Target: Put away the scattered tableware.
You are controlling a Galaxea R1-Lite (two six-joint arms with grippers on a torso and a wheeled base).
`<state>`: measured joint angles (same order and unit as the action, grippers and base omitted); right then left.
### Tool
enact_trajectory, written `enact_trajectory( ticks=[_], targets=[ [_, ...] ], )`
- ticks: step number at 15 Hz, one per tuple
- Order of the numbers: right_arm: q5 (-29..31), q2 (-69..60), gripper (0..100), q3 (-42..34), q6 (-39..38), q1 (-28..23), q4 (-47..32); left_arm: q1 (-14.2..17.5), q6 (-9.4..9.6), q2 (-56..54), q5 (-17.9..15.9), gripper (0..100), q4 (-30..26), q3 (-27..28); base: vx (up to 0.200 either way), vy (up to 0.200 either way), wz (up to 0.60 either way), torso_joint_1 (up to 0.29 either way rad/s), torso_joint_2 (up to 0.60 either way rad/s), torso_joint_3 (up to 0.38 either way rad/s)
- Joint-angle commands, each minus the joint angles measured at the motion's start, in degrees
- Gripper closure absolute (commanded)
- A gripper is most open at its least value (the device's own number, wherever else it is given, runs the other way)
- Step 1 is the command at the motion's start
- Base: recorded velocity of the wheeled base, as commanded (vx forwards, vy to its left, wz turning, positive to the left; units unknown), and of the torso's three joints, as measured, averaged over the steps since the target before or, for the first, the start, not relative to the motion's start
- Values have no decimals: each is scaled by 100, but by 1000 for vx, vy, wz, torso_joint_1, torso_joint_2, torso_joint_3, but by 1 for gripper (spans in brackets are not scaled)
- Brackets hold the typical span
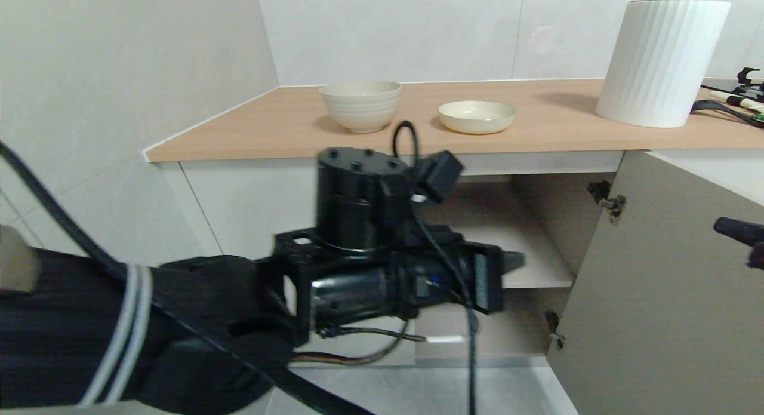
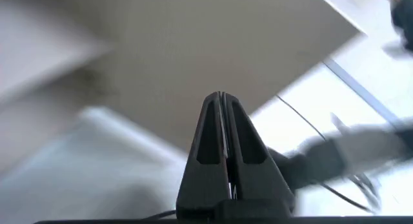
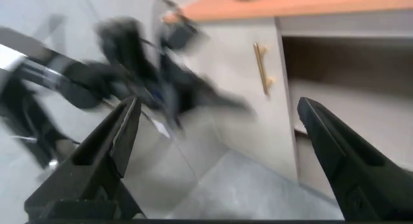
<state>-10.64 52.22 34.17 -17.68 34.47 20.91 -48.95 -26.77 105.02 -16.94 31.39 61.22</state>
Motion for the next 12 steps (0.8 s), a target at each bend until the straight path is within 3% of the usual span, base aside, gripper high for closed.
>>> enact_trajectory(
  ticks=[1,2,3,4,7,8,12],
  targets=[
    [18,1721,0,696,10,-363,63,1194,436,-1449,-2,100,-19,-1209,0,0,0,0,0,0],
    [45,2020,0,978,19,-363,80,1555,981,-1722,-2,0,-19,-1613,0,0,0,0,0,0],
    [36,2152,0,1109,10,-363,80,2012,1543,-1933,-2,0,-19,-1921,0,0,0,0,0,0],
    [27,2152,0,1074,36,-363,80,2337,1763,-2161,7,0,-28,-2132,0,0,0,0,0,0],
    [27,2275,0,916,528,-363,142,2776,1763,-2706,7,0,-283,-2439,0,0,0,0,0,0],
    [159,2389,0,916,651,-363,370,2873,1772,-2926,16,0,-731,-2396,0,0,0,0,0,0],
    [449,2424,0,696,924,-363,414,2891,1728,-3251,16,0,-1575,-1684,0,0,0,0,0,0]
  ],
)
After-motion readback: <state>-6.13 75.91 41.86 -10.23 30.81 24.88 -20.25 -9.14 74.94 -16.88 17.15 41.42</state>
